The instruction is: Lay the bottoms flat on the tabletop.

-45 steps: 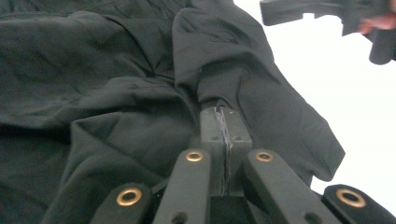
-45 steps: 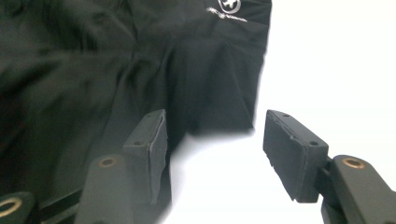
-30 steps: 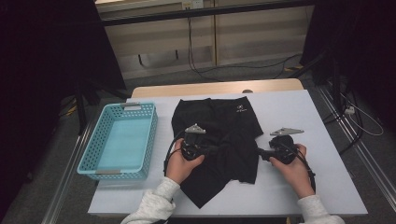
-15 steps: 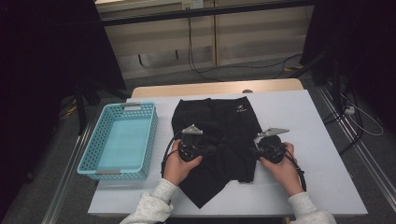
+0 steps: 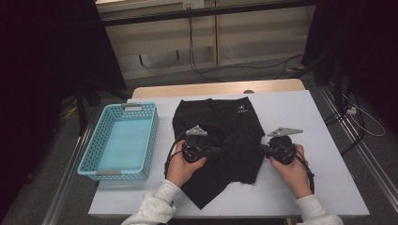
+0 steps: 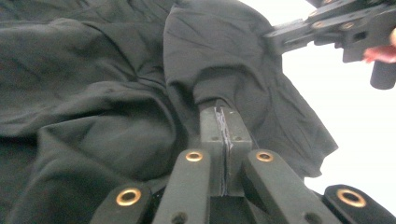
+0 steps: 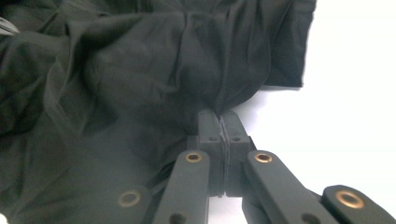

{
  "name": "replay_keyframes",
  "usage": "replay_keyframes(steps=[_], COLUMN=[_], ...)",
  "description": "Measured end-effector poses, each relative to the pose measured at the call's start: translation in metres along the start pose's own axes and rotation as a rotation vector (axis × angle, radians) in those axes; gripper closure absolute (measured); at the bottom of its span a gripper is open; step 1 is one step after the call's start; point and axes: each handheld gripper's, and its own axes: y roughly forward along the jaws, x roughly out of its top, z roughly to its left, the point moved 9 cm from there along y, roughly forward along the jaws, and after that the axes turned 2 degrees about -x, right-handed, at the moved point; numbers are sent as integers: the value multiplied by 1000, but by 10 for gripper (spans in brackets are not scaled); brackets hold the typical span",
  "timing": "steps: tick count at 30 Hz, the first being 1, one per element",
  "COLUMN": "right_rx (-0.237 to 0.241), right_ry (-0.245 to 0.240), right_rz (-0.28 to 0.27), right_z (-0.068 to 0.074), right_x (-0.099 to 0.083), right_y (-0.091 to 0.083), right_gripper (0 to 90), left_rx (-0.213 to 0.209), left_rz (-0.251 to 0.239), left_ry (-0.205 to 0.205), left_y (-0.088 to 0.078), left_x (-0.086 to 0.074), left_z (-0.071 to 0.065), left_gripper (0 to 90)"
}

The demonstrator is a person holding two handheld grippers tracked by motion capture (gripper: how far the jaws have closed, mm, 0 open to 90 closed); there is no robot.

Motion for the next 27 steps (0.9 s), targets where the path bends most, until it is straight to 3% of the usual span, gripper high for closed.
replay_keyframes(steps=[7, 10, 13, 16, 17, 19, 21, 27], right_rx=[-22, -40, -51, -93, -97, -82, -103, -73], right_ry=[55, 27, 4, -19, -32, -58, -38, 27], right_rz=[16, 25, 41, 60, 71, 52, 46, 7], right_z=[-15, -12, -9, -10, -10, -7, -9, -14], right_x=[-3, 0, 0, -1, -2, -1, -1, -11], right_y=[-22, -15, 5, 25, 29, 30, 24, -3], right_gripper=[893, 887, 878, 803, 797, 691, 572, 516], left_rx=[-10, 9, 29, 35, 31, 31, 31, 33], left_rz=[2, 0, -2, 8, 12, 18, 23, 25], left_ry=[27, 14, 1, 14, 13, 14, 19, 28], left_y=[9, 8, 6, 7, 9, 11, 11, 11], left_x=[4, 3, 2, 0, -1, -2, -3, -2], left_z=[-7, -1, 7, 8, 7, 6, 6, 4], left_gripper=[893, 893, 893, 893, 893, 892, 892, 891])
